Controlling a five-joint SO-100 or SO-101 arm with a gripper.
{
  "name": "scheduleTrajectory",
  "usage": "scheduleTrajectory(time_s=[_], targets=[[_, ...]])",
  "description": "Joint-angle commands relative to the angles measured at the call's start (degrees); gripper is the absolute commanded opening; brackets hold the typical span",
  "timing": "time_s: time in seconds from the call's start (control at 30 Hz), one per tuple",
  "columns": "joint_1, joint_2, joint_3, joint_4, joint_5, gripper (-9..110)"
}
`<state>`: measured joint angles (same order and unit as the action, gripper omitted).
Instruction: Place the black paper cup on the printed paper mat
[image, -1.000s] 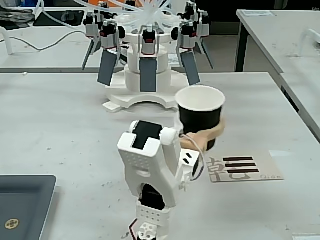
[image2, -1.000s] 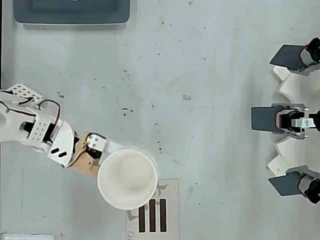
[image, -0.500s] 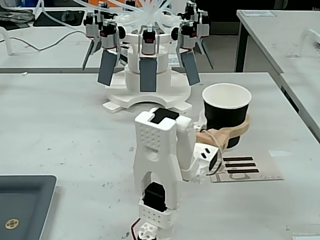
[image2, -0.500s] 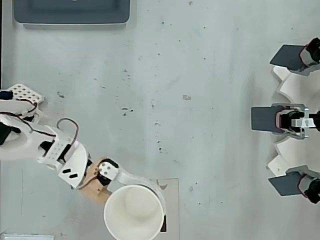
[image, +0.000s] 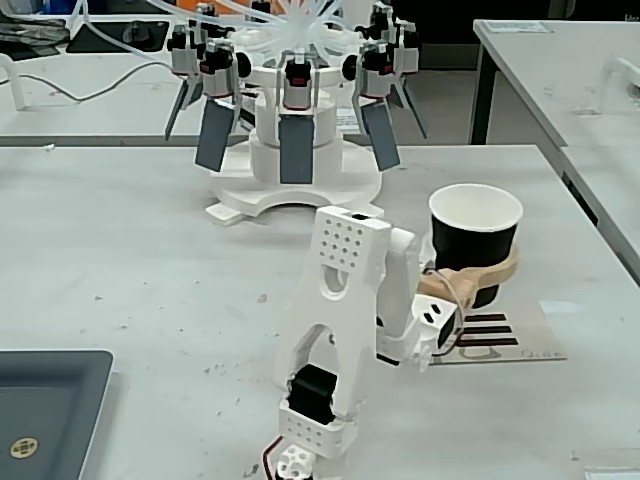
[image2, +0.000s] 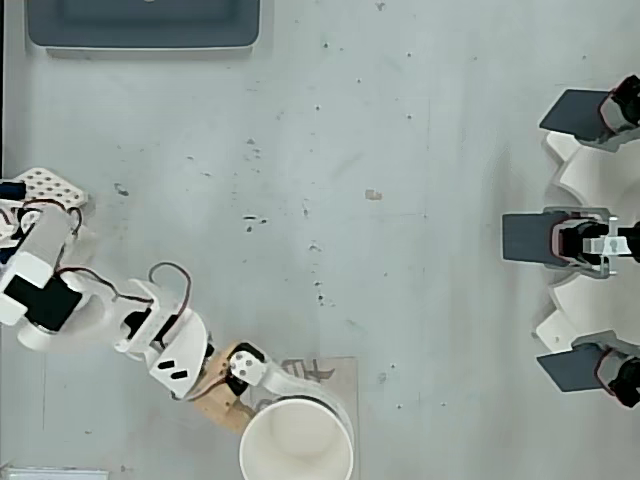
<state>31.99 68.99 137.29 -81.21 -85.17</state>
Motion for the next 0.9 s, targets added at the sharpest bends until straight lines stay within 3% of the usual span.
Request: scheduleTrajectory(time_s=[0.0,0.63,0.87], targets=[[1.3,-2.5,-5.1,-1.7,0.4,12],[1.4,-14.5,-11.5,-4.7,3.4,12],[1.4,-14.5,-11.1,-5.4,4.5,22]])
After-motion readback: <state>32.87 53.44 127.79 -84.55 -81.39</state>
